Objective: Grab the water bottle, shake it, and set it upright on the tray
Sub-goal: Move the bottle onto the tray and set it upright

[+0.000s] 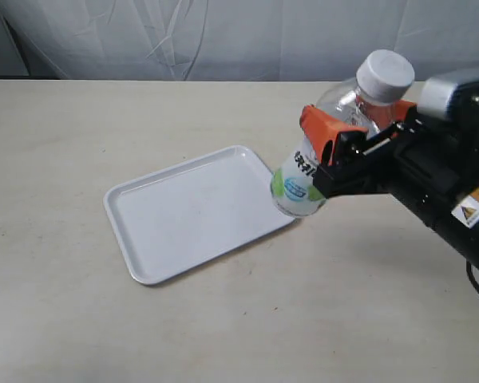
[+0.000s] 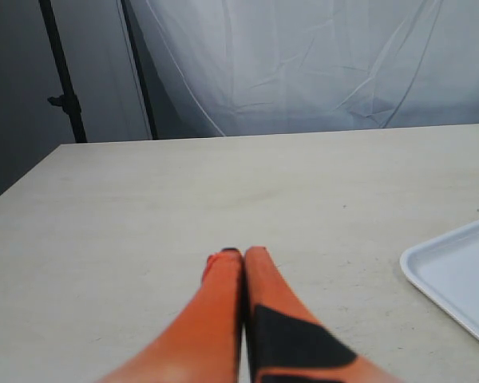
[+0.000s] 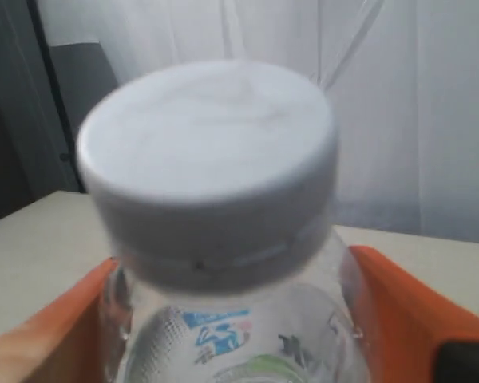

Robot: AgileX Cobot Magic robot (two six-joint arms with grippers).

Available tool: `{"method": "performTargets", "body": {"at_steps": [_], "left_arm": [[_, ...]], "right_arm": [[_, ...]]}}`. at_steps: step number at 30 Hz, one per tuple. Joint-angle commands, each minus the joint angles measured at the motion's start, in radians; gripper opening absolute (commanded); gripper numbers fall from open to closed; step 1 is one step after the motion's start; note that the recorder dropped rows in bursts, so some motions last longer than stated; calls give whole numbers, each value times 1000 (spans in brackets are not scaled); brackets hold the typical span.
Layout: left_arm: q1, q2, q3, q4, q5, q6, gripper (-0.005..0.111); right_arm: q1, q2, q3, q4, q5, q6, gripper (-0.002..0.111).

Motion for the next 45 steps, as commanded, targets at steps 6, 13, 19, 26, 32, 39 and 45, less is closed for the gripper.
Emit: {"method": "performTargets", "body": {"at_steps": [6,13,19,26,32,39,45], "left_arm": [[1,-5,2,1,-4,-8,0],[1,-5,2,1,-4,-8,0],[1,-5,2,1,-4,-8,0],[1,-5,2,1,-4,-8,0],[1,-5,2,1,-4,-8,0],[1,-5,2,1,-4,-8,0],[1,-5,2,1,-4,-8,0]], "right_arm": [[1,400,-327,-43,-54,-17,-1],[1,657,-544,-60,-23,-17,-1],[1,695,-566,-60,10,-15,-1],[1,695,-566,-64,16,-15,-1],[1,695,-566,-64,28,-15,7],[1,695,-566,-62,57,-15,77],[1,695,-566,-64,57,-15,104]]}}
